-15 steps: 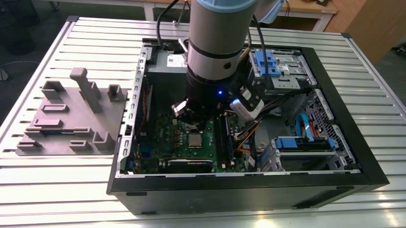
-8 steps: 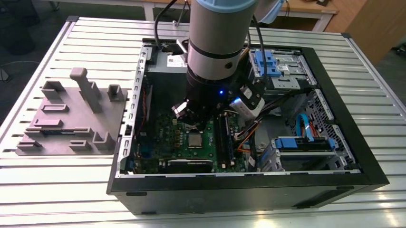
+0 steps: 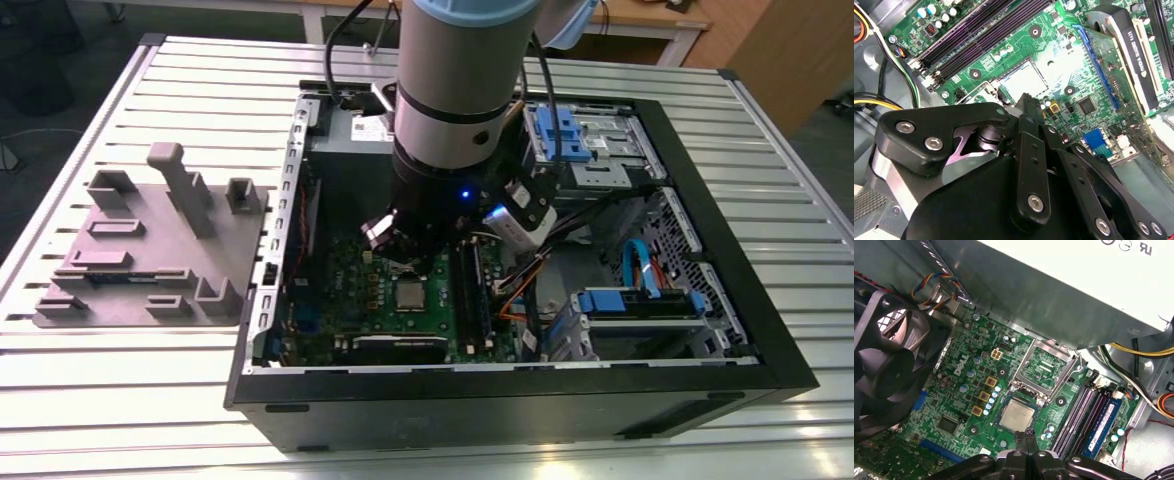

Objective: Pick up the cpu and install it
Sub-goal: 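Close the cpu cover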

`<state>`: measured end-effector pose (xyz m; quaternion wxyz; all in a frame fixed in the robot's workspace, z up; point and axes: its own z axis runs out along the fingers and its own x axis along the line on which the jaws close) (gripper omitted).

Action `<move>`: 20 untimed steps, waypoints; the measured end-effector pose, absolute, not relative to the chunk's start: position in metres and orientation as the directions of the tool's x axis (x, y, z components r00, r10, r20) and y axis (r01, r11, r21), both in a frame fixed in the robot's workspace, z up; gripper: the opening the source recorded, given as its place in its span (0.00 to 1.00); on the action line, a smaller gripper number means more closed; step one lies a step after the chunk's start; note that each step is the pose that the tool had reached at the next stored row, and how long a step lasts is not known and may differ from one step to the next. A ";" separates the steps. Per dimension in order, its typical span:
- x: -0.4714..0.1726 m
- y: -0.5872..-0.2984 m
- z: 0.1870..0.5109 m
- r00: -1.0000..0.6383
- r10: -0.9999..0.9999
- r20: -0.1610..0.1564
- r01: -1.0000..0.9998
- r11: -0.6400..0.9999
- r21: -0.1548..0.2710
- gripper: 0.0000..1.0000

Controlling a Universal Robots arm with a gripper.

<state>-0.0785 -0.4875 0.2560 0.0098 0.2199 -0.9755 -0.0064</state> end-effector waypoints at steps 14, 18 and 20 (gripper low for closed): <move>-0.079 -0.488 0.256 -0.864 -0.502 0.016 -0.502 0.865 0.017 0.11; -0.079 -0.488 0.256 -0.864 -0.502 0.016 -0.502 0.865 0.017 0.11; -0.079 -0.488 0.256 -0.864 -0.502 0.016 -0.502 0.865 0.017 0.11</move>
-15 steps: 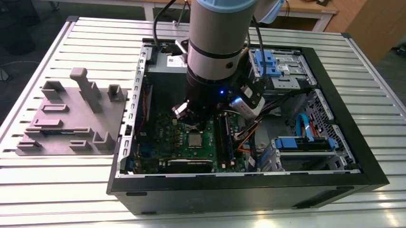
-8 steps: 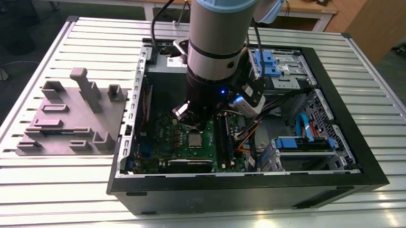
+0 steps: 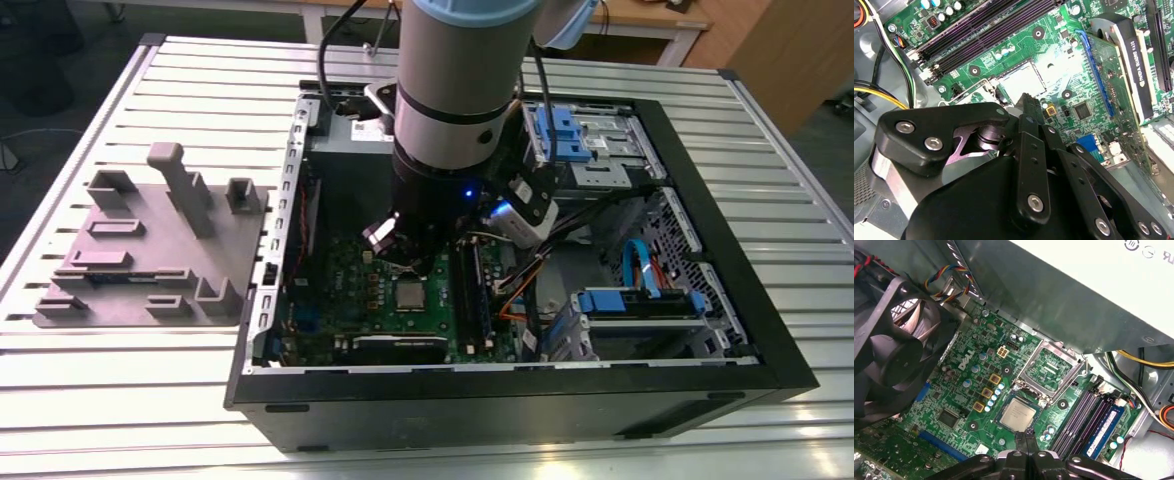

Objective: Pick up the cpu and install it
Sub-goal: 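Close the cpu cover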

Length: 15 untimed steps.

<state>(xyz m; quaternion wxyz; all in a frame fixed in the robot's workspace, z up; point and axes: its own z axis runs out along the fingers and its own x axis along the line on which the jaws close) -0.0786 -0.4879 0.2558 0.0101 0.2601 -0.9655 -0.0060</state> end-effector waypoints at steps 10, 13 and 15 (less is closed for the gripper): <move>-0.079 -0.488 0.256 -0.853 -0.521 -0.012 -0.521 0.851 0.066 0.11; -0.079 -0.488 0.256 -0.830 -0.558 -0.012 -0.557 0.828 0.066 0.11; -0.078 -0.488 0.256 -0.818 -0.576 -0.012 -0.575 0.815 0.066 0.11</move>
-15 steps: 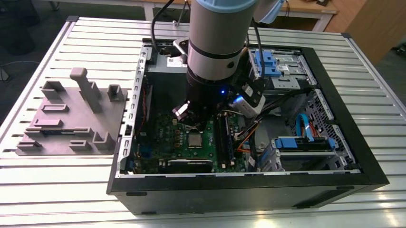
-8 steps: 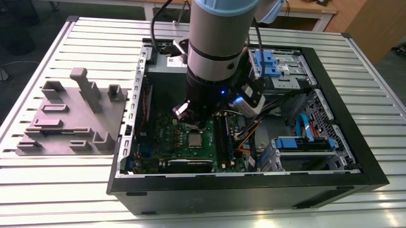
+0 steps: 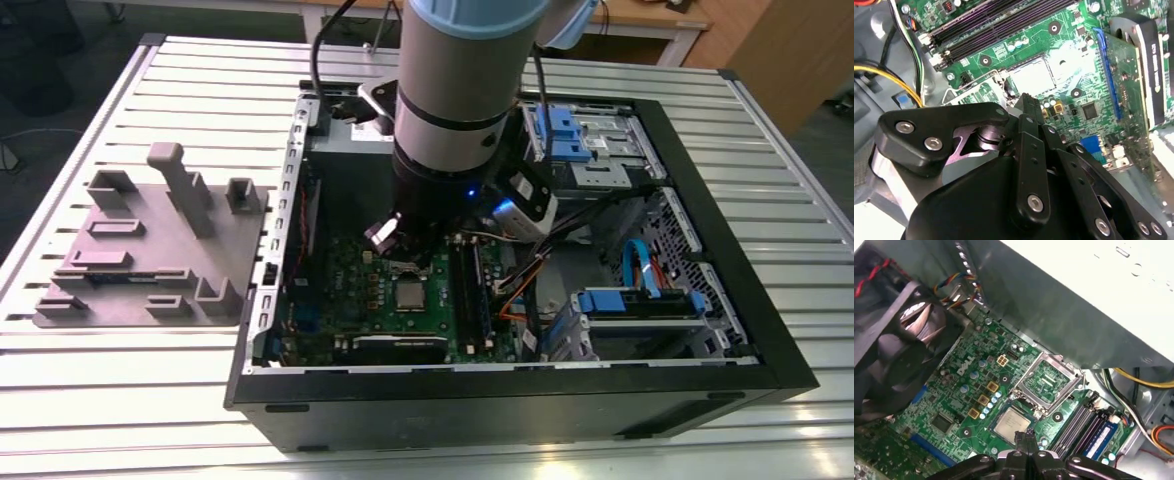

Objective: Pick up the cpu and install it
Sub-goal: 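Close the cpu cover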

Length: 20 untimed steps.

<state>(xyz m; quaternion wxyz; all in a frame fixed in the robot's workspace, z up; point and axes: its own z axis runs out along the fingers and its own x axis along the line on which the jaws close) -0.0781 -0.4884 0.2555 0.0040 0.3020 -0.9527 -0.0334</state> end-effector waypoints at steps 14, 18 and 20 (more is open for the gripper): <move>-0.057 -0.487 0.252 -0.806 -0.592 -0.013 -0.591 0.804 0.068 0.11; -0.057 -0.487 0.251 -0.765 -0.644 -0.014 -0.644 0.762 0.069 0.11; -0.057 -0.487 0.251 -0.756 -0.655 -0.016 -0.654 0.753 0.071 0.11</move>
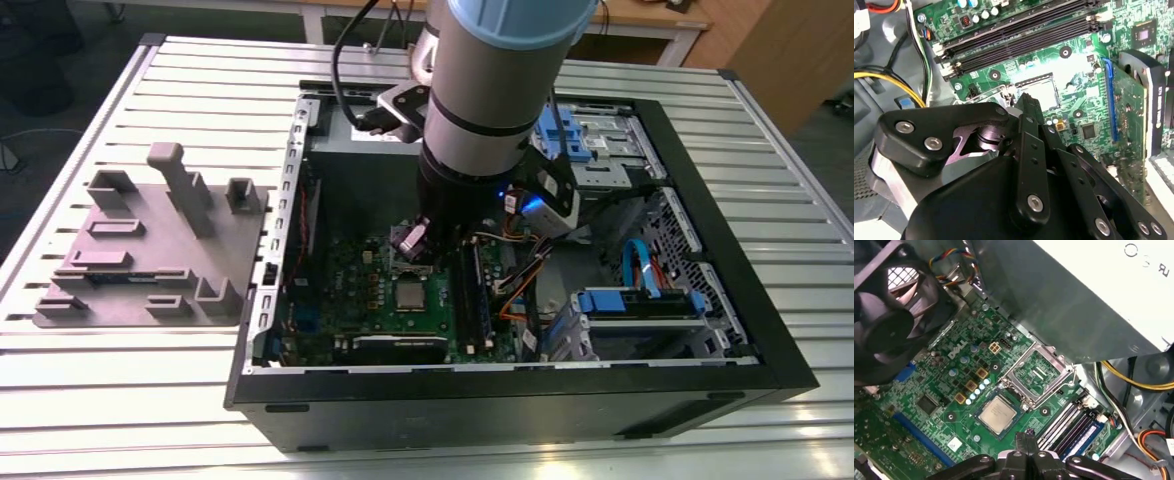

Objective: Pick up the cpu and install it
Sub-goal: 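Close the cpu cover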

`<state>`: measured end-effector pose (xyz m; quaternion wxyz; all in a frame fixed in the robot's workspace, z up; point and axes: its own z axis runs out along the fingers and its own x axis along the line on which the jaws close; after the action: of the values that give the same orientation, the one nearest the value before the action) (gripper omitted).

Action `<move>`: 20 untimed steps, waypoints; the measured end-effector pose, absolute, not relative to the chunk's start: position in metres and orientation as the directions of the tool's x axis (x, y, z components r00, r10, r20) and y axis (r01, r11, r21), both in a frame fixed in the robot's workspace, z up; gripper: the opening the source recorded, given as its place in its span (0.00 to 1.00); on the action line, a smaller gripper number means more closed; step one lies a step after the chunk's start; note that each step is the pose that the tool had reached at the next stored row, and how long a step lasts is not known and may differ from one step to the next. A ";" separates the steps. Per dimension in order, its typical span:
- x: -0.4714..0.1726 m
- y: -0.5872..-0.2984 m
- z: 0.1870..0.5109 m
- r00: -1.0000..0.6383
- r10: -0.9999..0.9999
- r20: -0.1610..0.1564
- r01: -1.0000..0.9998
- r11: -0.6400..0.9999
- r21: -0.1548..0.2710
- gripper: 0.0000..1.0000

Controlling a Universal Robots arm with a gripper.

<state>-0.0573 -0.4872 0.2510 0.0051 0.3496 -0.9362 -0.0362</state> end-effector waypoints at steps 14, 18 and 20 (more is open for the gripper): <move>-0.054 -0.487 0.250 -0.755 -0.654 -0.056 -0.655 0.746 0.118 0.11; -0.050 -0.487 0.248 -0.755 -0.654 -0.058 -0.655 0.746 0.120 0.11; -0.049 -0.487 0.247 -0.753 -0.654 -0.071 -0.657 0.742 0.134 0.11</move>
<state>-0.0490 -0.4869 0.2471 -0.0095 0.3512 -0.9332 -0.0755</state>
